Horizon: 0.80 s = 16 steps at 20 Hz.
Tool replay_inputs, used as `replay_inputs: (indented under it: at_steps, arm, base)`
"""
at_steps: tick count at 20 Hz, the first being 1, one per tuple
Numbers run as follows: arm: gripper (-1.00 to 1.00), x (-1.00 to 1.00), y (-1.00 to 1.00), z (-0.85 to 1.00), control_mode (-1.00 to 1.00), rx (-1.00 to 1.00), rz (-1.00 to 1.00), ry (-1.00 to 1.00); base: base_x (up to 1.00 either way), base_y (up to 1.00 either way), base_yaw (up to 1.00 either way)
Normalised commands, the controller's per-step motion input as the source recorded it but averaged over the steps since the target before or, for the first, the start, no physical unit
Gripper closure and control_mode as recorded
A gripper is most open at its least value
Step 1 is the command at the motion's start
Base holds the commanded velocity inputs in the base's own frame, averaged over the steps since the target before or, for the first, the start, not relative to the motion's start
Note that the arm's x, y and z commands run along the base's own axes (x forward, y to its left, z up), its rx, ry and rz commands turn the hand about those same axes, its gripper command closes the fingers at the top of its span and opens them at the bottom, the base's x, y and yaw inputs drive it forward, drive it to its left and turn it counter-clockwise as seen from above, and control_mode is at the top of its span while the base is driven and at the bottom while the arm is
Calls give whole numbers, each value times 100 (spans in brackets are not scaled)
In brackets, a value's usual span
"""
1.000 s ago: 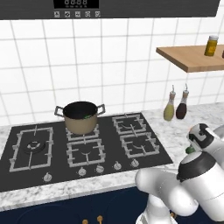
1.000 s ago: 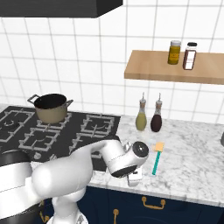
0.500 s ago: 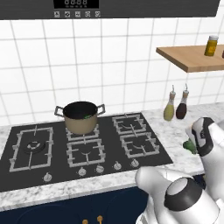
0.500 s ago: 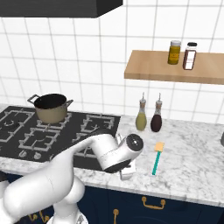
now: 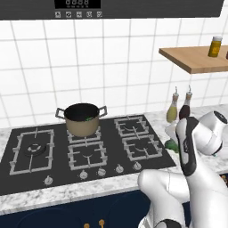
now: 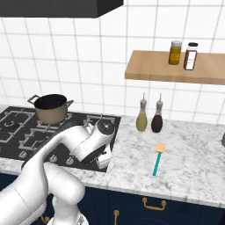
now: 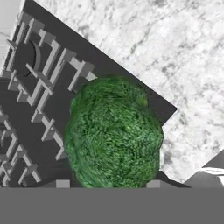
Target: Put the broccoli and broccoli in the pot. Retrieve the spatula and lightly stir the vegetables in the pot.
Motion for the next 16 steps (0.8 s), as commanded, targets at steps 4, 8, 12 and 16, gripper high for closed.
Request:
replay_inputs:
  at_steps: [4, 8, 12, 16]
  arm:
    - [100, 8, 58, 57, -100, -9, 26, -12]
    - [100, 11, 45, 71, -100, -9, 24, -14]
    - [100, 20, 53, 64, -100, -8, 23, -5]
    - [100, 21, 56, 71, -100, -13, 22, -5]
  base:
    - [0, 0, 0]
    - [0, 0, 0]
    - [0, 0, 0]
    - [0, 0, 0]
